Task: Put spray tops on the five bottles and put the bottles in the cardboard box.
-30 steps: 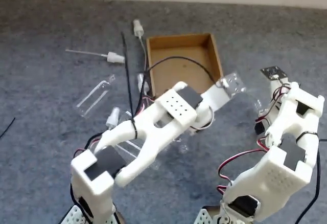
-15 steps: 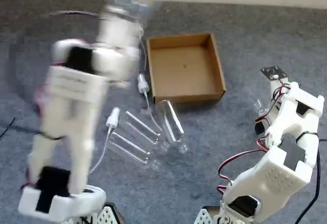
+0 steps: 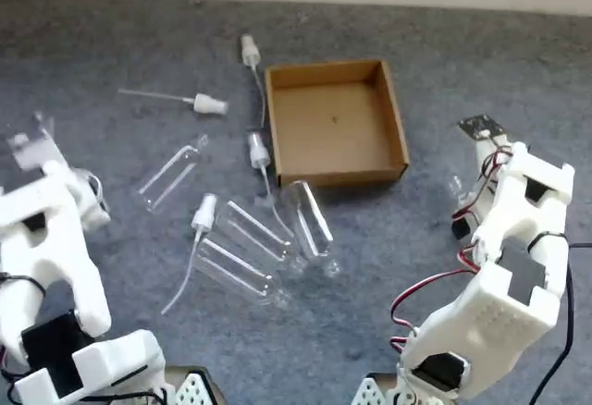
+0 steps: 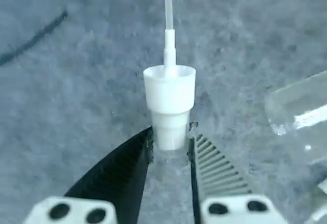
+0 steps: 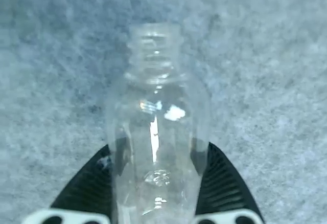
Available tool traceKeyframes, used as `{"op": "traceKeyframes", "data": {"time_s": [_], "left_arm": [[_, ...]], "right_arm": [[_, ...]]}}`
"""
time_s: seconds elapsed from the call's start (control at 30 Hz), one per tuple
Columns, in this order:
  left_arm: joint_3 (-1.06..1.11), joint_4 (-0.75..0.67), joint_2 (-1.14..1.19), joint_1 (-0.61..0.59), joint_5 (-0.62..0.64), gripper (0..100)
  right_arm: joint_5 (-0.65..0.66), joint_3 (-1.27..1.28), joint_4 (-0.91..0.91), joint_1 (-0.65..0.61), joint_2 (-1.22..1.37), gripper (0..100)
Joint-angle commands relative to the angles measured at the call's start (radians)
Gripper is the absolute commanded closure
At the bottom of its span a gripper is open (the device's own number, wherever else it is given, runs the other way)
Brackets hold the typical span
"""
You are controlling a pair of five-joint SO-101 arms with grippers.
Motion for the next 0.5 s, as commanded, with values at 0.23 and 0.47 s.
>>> {"op": "traceKeyframes", "data": {"time_s": [0.23,0.47], "left_arm": [[0.145,-0.052,-0.038,0.045,0.077,88],[0.076,0.137,-0.067,0.042,-0.206,75]], "right_arm": [[0.003,-0.004,0.002,-0.004,-0.022,99.4],[0.003,-0.004,0.002,-0.005,-0.022,99.4]]}}
